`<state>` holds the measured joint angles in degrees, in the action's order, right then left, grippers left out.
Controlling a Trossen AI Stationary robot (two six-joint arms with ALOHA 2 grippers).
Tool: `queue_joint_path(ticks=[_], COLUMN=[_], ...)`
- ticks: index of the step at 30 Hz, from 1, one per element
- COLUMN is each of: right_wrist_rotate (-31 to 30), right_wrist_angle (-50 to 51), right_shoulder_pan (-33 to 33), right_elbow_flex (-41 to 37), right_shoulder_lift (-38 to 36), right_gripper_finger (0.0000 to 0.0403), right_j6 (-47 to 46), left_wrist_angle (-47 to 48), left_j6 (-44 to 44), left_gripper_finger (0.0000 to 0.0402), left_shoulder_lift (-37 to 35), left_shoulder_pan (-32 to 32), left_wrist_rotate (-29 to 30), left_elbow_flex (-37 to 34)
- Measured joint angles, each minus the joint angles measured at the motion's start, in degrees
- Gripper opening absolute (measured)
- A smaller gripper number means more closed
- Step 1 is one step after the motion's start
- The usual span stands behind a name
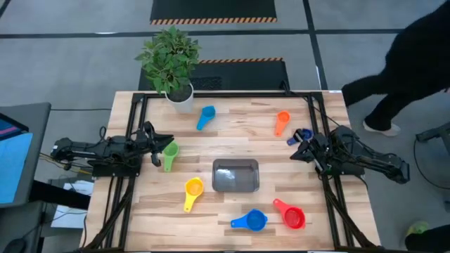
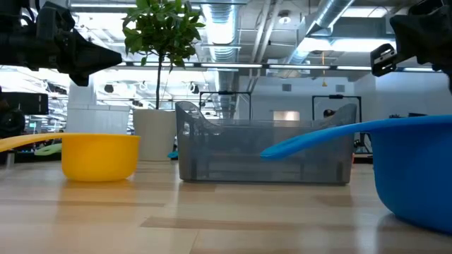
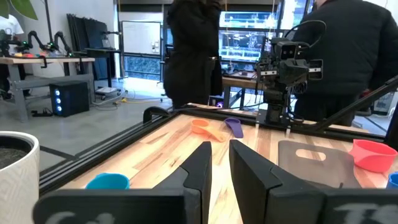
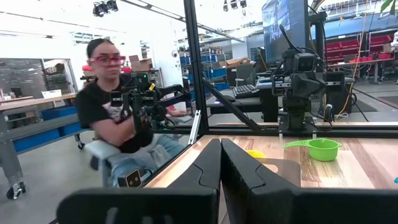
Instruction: Nest measuring cups in basket
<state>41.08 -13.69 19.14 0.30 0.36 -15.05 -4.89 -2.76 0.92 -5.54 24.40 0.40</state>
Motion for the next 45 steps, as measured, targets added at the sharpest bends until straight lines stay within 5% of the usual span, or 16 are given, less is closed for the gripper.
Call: queue_joint_path(ticks=[39,45], right_wrist_rotate=[-2.03,-2.96], right_wrist_angle=[-0.02,0.06], right_shoulder_pan=[0.02,0.07], right_elbow_flex=[0.0,-0.02], right_shoulder_lift=[-0.02,-0.02], right_gripper_finger=[0.0034,0.0029], right_j6=[0.1,7.3], left_wrist_angle=[0.0,0.0], left_j6=[0.18,0.31], left_gripper_finger=[0.0046,0.0046], left_shoulder_lift=[-0.02,-0.02], left_shoulder_pan=[0.01,0.01], left_wrist_rotate=[0.0,0.13], left_elbow_flex=[0.0,-0.01])
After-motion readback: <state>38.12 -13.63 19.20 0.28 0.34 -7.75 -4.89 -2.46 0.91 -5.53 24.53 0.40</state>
